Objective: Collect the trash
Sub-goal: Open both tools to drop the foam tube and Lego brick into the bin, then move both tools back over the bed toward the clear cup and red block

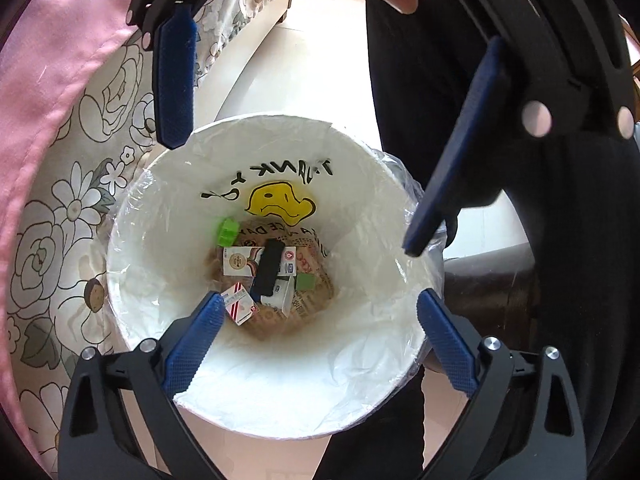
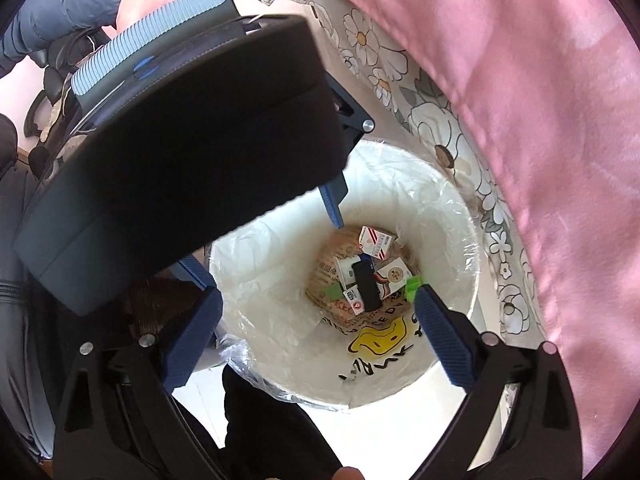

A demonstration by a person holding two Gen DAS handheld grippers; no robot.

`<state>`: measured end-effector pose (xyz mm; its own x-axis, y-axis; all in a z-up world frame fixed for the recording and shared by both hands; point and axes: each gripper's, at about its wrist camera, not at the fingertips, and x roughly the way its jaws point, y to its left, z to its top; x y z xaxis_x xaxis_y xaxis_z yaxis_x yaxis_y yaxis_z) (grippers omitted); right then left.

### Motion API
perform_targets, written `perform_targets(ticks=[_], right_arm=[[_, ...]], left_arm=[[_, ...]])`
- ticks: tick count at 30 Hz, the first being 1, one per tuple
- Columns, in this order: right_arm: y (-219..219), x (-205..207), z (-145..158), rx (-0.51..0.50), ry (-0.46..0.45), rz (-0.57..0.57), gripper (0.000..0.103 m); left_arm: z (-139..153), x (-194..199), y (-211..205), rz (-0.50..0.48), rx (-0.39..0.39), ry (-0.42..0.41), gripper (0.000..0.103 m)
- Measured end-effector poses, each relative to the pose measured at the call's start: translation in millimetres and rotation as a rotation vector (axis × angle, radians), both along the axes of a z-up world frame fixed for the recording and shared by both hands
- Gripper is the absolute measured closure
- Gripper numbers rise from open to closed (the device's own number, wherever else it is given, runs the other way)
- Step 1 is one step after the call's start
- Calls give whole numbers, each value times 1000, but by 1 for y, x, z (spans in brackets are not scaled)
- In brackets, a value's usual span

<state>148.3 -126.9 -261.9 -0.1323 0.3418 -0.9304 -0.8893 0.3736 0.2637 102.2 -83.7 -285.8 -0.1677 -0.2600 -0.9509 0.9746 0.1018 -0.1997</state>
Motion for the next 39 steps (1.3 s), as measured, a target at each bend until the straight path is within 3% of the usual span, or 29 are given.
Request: perform_targets(ticks=[13,22,27,35,39], right_arm=[[2,-8,4,7,-12,-4,7],[-10,-14,22,39,-56,-46,7],[-23,-22,57,72,-122,-78,7],[-54,-23,138,124,-232,-142,7],[-74,-10,183,144,-314,-230,7]], left_arm=[[0,-5,-2,-2,11,-21,5],[20,-5,1,1,10,-48,5],[48,-3,8,22,-8,-112,5],[127,18,23,108,-86,-238,5],[165,44,26,165,-105,-316,5]])
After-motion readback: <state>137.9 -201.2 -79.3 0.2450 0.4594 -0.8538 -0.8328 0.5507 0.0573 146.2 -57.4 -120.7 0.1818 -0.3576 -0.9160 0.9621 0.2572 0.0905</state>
